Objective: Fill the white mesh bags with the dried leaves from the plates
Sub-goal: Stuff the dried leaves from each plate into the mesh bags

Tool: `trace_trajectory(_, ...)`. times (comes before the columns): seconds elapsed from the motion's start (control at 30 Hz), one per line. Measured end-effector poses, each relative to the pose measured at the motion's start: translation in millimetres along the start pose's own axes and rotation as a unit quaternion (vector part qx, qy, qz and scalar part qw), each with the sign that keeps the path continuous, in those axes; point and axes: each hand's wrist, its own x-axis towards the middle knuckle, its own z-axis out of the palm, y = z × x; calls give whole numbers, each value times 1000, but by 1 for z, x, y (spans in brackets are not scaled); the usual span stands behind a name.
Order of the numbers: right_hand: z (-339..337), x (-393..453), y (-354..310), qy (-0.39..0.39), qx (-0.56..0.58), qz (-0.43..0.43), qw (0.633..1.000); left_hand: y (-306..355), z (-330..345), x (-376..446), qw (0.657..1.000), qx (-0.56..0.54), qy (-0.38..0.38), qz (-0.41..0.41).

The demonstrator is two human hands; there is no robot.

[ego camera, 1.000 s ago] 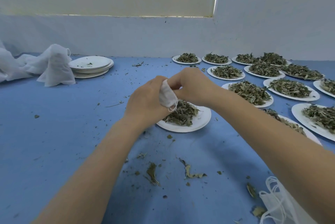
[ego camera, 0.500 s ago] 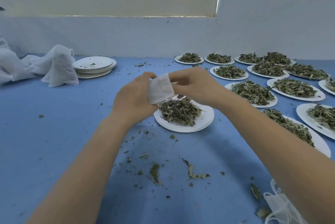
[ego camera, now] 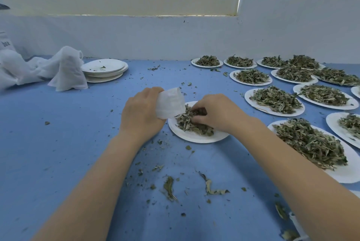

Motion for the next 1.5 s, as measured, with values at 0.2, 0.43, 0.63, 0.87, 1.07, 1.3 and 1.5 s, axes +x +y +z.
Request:
trace_trajectory(0.2,-11,0,9,107,30,-1,994,0,1,0,1000,21,-12,-7)
trace_trajectory(0.43,-25,-5,6,211,283,5,935,6,6,1,999,36,-32,-13)
trace_trajectory(0.63,-25,-6,2,210,547,47,809,14,10,2,997,-13,-56,-60)
trace_trajectory(0.87,-25,-8,0,160,529,47,832,22,8,5,988,-103,-36,-105)
trace_trajectory(1.07,-27,-10,-12,141,294,-19,945,24,13,2,999,-49,-7,-16)
trace_trajectory(1.3,-31,-15,-18,23,216,-78,973,25,13,1,995,-91,-8,-32)
trace_trajectory(1.5,-28,-11,-12,88,191,-65,975,26,8,3,987,-143,-16,-77)
